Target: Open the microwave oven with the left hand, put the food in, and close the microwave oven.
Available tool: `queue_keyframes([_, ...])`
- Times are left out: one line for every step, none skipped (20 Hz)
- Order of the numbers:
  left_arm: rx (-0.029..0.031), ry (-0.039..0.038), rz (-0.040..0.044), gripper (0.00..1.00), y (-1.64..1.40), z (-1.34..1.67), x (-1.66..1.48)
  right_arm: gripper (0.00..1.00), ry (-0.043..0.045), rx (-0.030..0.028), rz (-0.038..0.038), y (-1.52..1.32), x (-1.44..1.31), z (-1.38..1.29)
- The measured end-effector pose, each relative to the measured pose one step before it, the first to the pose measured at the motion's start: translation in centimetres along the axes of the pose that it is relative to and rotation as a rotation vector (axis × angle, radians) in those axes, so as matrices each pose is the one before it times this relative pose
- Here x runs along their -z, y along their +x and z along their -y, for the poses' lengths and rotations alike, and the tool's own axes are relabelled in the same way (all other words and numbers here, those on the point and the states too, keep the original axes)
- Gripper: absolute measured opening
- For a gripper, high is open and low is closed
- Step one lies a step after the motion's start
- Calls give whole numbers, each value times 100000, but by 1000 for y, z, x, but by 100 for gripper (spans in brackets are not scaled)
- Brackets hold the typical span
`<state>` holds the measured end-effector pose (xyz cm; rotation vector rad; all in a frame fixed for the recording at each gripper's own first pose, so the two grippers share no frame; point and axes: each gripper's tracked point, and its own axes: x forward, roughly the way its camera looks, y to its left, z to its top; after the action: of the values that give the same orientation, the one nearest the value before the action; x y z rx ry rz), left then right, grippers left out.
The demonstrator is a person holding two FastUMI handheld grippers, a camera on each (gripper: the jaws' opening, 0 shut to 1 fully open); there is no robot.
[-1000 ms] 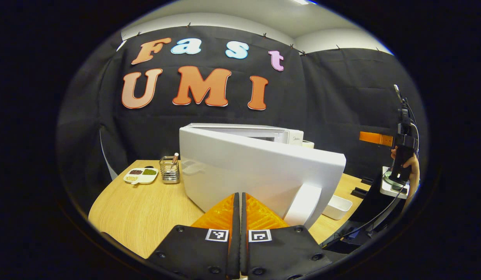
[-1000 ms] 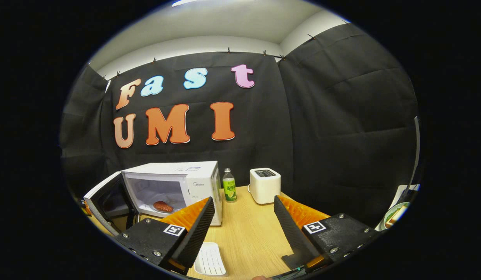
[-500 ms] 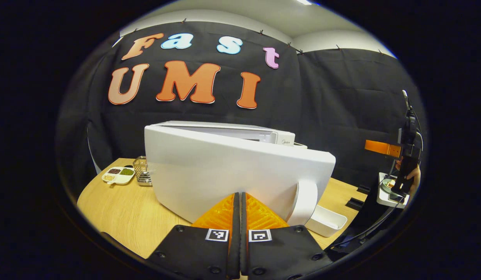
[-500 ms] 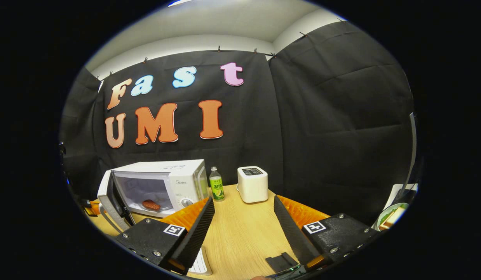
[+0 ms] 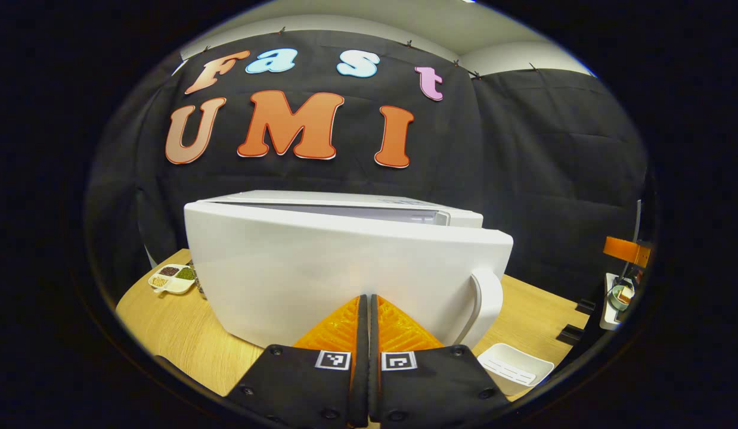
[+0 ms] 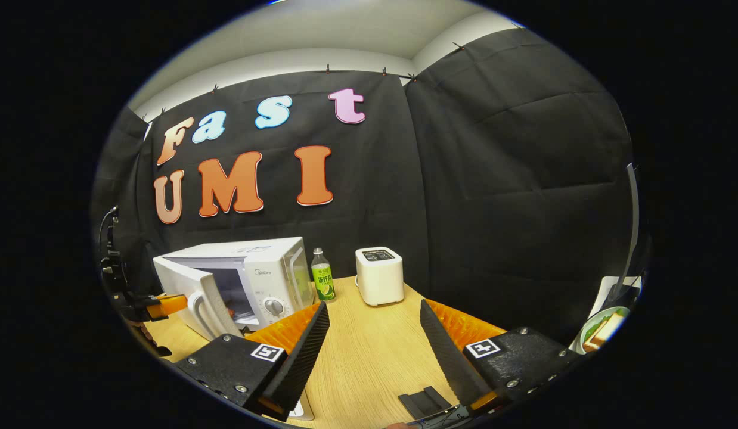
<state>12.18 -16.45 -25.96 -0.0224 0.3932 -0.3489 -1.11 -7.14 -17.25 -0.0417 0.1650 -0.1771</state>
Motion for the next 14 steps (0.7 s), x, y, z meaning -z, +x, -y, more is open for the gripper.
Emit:
queue_keyframes([-674, 510, -177, 5, 757, 118, -60, 95, -316, 853, -559, 113, 304, 340])
queue_keyframes([-955, 1099, -4, 9, 720, -82, -110, 95, -105, 746, -469, 122, 95, 332])
queue_keyframes([-800, 1113, -67, 5, 630, 103, -45, 95, 228, 427, -328, 97, 133, 198])
queue_keyframes([-588, 980, -136, 5, 629, 61, 9, 95, 346, 242, -167, 79, -53, 106])
queue_keyframes([-714, 606, -295, 5, 518, 73, 79, 95, 253, 323, -121, 82, 37, 153])
queue_keyframes([-687, 312, -93, 5, 476, -24, 3, 95, -19, 274, -169, 142, 94, 102])
queue_keyframes([-870, 494, -125, 5, 469, 2, -46, 95, -125, 266, -135, 56, 93, 97])
queue_keyframes([-713, 551, 107, 5, 426, -66, -113, 95, -54, 336, -154, 122, 54, 190])
queue_keyframes([-731, 626, 223, 5, 495, -12, -88, 95, 31, 119, -191, 137, 86, 44])
queue_keyframes([-764, 410, -64, 5, 523, -107, -24, 95, 73, -38, -299, -10, 188, 113])
queue_keyframes([-1170, 112, -936, 5, 466, -119, 167, 95, 35, -69, -262, 111, 79, -72])
queue_keyframes([-1137, -75, -502, 5, -22, -265, 148, 95, -147, -25, -249, 111, 119, -49])
queue_keyframes([395, -225, 2182, 5, 270, 303, -524, 95, -98, 187, -145, 214, 108, -19])
queue_keyframes([-420, -196, -422, 5, 314, 18, -112, 95, -250, -28, -364, 266, 73, -15])
